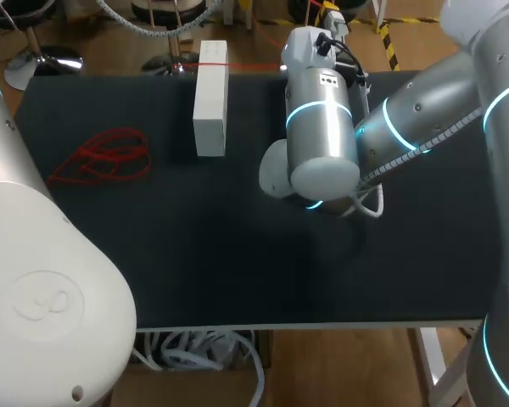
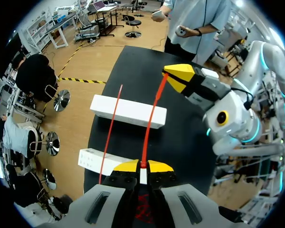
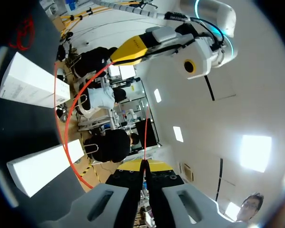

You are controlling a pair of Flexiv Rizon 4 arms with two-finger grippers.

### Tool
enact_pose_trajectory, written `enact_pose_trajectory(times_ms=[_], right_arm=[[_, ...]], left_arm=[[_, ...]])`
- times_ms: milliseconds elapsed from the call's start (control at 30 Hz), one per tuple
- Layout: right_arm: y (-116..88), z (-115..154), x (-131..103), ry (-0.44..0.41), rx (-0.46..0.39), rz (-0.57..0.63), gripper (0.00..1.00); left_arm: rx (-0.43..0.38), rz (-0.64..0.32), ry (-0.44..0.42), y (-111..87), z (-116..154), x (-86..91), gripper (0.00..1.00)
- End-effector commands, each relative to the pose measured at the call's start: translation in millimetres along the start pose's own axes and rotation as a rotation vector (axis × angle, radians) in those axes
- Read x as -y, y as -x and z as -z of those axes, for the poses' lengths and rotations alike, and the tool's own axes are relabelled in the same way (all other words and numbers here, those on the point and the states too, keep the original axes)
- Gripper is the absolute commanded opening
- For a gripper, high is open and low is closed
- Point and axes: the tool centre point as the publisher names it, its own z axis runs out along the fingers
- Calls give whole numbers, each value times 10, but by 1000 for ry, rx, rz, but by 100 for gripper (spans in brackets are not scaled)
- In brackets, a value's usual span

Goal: Grab the tape and strap the tape.

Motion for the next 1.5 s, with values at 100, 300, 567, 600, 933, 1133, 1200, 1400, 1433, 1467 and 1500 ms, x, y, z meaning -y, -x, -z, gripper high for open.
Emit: enact_pose_trajectory(times_ms=[100,300,567,600,933,1133,1200,1400,1433,1467,1500], right_arm=[[96,72,-242,-26,-253,134,0],[233,21,-388,-32,-295,191,0],[335,1,-389,16,-322,277,0],[345,16,-361,27,-323,285,0],[301,5,-318,79,-311,396,0],[252,-21,-456,83,-323,439,0],[238,-24,-489,82,-322,452,0],[216,-85,-546,80,-324,480,0],[200,-100,-562,78,-326,487,0],[185,-111,-579,78,-324,496,0],[173,-120,-594,81,-322,504,0]], left_arm=[[-2,1,6,5,13,10,0],[-2,1,6,5,13,10,0],[-2,1,6,5,13,10,0],[-2,1,6,5,13,10,0],[-2,1,6,5,13,10,0],[-2,1,6,5,13,10,0],[-2,1,6,5,13,10,0],[-2,1,6,5,13,10,0],[-2,1,6,5,13,10,0],[-2,1,6,5,13,10,0],[-2,1,6,5,13,10,0]])
